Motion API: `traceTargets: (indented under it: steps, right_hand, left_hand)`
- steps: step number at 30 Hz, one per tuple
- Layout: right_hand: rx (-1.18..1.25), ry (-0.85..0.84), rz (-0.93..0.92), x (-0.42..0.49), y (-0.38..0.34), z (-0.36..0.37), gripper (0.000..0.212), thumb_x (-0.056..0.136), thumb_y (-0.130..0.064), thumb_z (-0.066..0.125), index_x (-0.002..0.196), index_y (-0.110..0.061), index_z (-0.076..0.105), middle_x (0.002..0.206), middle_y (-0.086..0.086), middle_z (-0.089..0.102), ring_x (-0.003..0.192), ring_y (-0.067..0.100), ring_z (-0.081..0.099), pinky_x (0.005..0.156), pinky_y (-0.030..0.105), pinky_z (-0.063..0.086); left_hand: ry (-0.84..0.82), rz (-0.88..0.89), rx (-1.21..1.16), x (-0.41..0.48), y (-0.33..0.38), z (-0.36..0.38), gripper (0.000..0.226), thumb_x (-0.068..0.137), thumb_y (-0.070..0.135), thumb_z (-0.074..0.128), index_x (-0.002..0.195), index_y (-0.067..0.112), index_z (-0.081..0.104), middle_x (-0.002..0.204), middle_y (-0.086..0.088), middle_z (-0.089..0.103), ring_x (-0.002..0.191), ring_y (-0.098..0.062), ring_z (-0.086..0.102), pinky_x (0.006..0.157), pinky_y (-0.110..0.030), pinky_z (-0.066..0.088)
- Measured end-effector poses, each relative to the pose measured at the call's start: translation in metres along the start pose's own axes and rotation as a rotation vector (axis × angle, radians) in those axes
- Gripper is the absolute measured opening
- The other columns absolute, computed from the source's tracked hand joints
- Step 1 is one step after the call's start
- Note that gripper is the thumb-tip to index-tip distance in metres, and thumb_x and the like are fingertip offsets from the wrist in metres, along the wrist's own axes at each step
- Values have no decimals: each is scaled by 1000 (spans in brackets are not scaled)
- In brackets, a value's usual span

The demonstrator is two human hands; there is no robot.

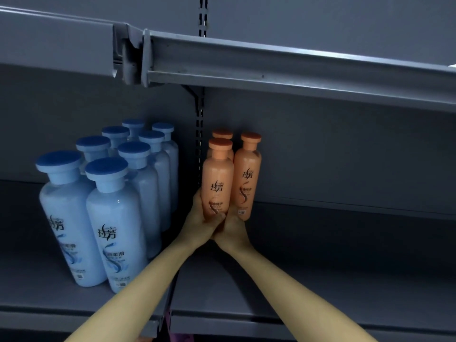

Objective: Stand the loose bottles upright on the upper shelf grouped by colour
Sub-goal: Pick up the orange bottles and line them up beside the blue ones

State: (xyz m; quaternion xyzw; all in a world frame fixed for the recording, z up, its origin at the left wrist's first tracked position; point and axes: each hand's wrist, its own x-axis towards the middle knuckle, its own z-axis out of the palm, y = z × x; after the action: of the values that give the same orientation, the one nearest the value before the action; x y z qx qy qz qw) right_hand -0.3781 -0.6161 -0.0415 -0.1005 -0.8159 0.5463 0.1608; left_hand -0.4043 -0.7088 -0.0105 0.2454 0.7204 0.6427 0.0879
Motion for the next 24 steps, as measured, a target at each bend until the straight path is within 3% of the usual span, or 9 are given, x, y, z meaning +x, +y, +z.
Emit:
traceTargets:
  steps: [6,13,19,24]
  right_hand:
    - [84,-8,44,3,0,-2,37,95,-17,53,129,-25,39,108,-6,57,89,-3,57,58,9,50]
    - [28,23,0,5,0,2,54,89,-19,61,136,-22,34,125,2,54,108,12,57,77,21,54]
    - [39,18,3,6,0,2,47,92,-16,57,134,-18,36,120,1,56,95,1,55,61,8,49]
    - [29,28,-3,6,2,2,46,92,-15,57,133,-21,37,120,0,55,98,2,56,62,9,50]
  left_hand:
    - [-1,2,12,3,0,1,76,89,2,57,147,24,13,128,8,41,119,-4,41,97,-24,36]
    - [6,3,32,6,-4,-1,77,88,2,58,147,24,13,138,0,43,123,-8,43,101,-28,37]
    - [1,-2,38,8,-5,-2,77,89,3,57,147,25,11,140,-3,42,124,-9,42,102,-30,37]
    - [-3,8,48,7,-5,-1,76,90,3,56,147,24,11,140,-3,41,123,-8,41,101,-29,37]
